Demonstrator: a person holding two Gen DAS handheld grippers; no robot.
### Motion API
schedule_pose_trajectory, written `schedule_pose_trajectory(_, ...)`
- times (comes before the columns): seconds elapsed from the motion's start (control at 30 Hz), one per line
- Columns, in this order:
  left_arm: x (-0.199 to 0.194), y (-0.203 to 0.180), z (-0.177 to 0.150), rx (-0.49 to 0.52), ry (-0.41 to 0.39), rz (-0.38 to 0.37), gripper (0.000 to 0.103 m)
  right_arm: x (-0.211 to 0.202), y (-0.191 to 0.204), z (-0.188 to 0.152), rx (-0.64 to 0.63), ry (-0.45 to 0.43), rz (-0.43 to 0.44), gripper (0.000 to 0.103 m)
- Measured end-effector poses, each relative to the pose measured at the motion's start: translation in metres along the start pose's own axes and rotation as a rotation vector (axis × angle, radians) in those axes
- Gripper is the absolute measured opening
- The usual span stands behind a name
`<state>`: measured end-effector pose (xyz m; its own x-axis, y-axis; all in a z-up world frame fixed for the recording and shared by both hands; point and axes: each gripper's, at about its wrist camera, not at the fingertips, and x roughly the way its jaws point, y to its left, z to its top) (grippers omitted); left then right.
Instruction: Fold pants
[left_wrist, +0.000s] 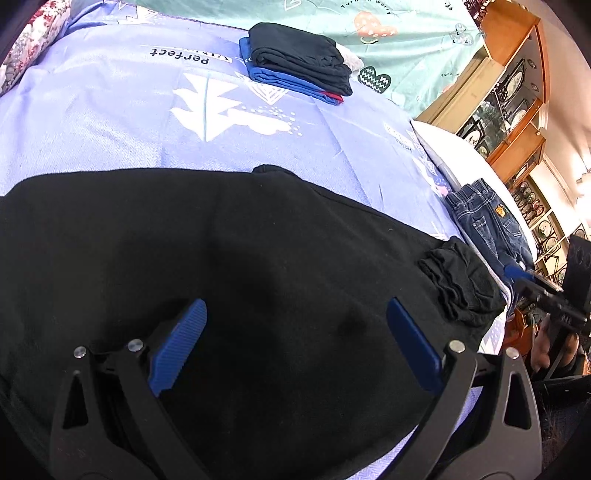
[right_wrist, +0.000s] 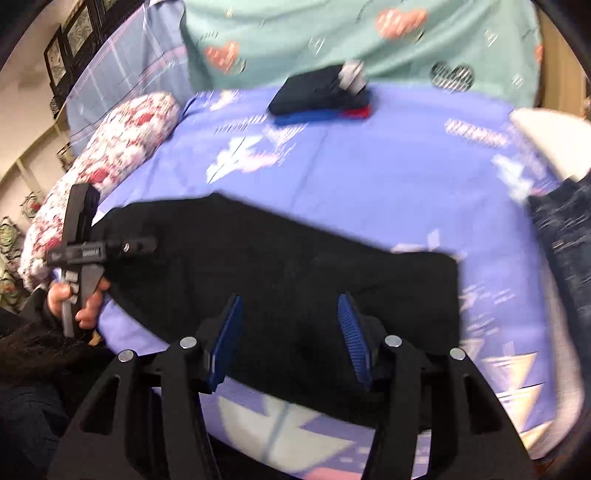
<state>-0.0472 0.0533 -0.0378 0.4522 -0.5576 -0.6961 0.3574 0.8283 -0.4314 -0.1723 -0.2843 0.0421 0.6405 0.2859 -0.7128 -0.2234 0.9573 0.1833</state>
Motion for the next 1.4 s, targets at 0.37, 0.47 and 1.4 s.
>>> schedule_pose_trajectory(0.37, -0.001, 0.001, -0.001, -0.006, -0.004, -0.001, 0.099, 0.076, 0.006, -0.015, -0.085, 0.186, -0.08, 0.05)
schedule_pose_trajectory(0.47, -0.001, 0.001, -0.001, -0.006, -0.004, 0.0, 0.099, 0.071, -0.006, -0.01, -0.028, 0.18, -0.058, 0.018)
schedule_pose_trajectory(1.4, -0.002, 0.002, -0.001, -0.011, -0.007, -0.009, 0.099, 0.082, 0.038, -0.016, -0.215, 0.24, -0.039, 0.046)
